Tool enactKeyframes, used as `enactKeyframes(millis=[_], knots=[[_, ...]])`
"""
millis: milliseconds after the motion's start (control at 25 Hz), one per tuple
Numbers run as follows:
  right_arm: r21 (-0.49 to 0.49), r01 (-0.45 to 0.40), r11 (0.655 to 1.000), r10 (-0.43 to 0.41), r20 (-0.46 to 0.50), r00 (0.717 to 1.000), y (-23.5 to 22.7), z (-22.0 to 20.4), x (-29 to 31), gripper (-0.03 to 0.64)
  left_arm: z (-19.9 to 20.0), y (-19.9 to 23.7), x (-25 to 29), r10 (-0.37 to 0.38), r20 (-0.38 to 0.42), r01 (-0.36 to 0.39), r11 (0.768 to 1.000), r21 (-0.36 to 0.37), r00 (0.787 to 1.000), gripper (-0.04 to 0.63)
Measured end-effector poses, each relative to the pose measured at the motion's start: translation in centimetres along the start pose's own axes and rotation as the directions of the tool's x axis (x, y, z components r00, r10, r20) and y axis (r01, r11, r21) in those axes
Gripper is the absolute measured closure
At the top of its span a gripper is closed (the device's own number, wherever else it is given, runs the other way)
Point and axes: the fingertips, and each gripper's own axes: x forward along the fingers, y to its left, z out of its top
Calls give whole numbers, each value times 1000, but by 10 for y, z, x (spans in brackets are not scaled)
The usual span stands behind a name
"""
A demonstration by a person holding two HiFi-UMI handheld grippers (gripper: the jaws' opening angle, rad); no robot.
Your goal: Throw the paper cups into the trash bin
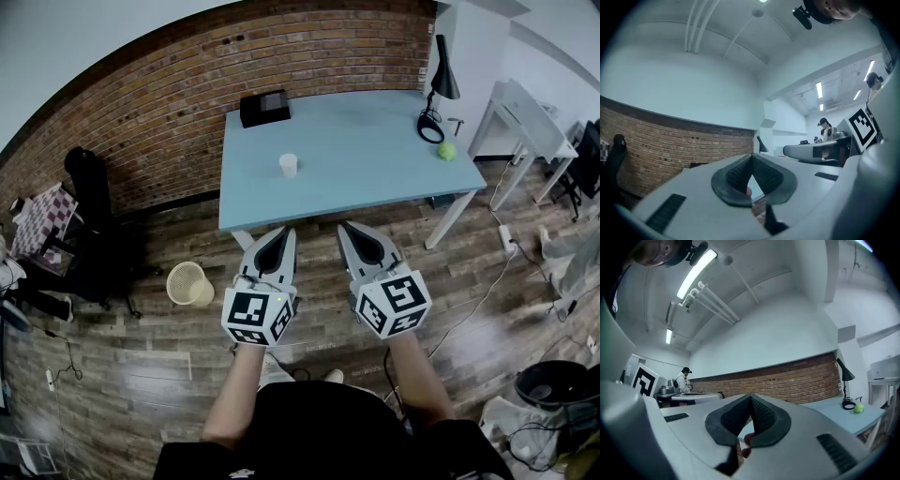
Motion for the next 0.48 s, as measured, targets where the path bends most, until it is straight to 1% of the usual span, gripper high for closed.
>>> enactKeyframes(millis=[200,280,480], knots=[[22,3,1000,-3,6,1000,-2,-2,-5,621,0,-4,-1,-1,2,1,1000,-8,1000,592],[37,1,999,-1,11,1000,-2,-3,-3,621,0,-2,-2,1,1,-1,1000,-11,1000,592],[39,-10,999,10,-6,1000,-2,-10,6,621,-3,6,2,7,-3,-7,1000,-21,1000,592]])
